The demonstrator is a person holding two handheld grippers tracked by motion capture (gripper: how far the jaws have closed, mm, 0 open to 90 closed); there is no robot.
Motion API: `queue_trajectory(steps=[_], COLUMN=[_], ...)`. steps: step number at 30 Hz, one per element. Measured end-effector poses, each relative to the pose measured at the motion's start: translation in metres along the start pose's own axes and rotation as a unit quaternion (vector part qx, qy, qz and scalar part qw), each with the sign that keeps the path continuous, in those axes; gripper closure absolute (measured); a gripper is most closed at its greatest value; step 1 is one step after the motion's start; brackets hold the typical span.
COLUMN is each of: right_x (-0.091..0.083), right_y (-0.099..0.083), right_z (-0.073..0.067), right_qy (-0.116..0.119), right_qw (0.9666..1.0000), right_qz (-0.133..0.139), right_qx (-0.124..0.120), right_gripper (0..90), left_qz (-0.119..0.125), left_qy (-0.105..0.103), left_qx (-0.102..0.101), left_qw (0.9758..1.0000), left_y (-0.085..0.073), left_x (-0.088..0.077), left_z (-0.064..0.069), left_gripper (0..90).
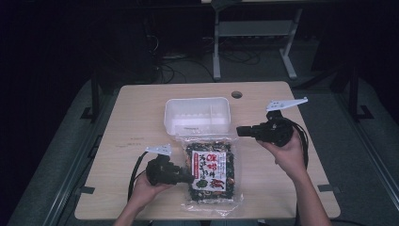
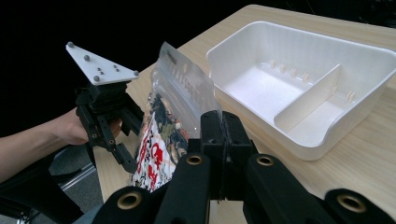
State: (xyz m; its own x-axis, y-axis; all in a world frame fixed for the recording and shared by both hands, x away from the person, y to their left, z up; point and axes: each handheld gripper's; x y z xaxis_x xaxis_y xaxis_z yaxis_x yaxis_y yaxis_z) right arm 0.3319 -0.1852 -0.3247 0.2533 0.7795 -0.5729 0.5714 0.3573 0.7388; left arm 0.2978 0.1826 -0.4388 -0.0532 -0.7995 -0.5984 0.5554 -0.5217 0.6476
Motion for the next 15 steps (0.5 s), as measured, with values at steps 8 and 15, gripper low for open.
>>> queue_trajectory(steps=[8, 15], right_x=[0.002, 0.014], right_y=[-0.009, -0.025], right_z=[0.011, 0.019], right_qy=[0.016, 0.03], right_qw=[0.9997, 0.9992], right_qz=[-0.005, -0.011], right_qx=[0.017, 0.024], right_gripper=[67.5, 49.0], left_qz=[-0.005, -0.001], left_qy=[0.029, 0.024], left_qx=[0.031, 0.035], left_qw=[0.9991, 0.9991], left_y=[0.003, 0.003], left_x=[-0.001, -0.001], left_z=[0.011, 0.01], left_gripper=[70.8, 70.8])
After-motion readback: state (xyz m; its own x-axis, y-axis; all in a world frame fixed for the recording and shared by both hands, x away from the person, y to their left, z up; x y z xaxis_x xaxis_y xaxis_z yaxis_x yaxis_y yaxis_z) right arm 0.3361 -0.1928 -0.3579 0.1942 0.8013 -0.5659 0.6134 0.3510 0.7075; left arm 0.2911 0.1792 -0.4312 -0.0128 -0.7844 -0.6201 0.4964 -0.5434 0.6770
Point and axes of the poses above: each handheld gripper's, and its own axes: x roughly forward along the jaws, y roughly out of its top, z roughly to its right, and after that the axes turned 8 degrees about -z, right-handed
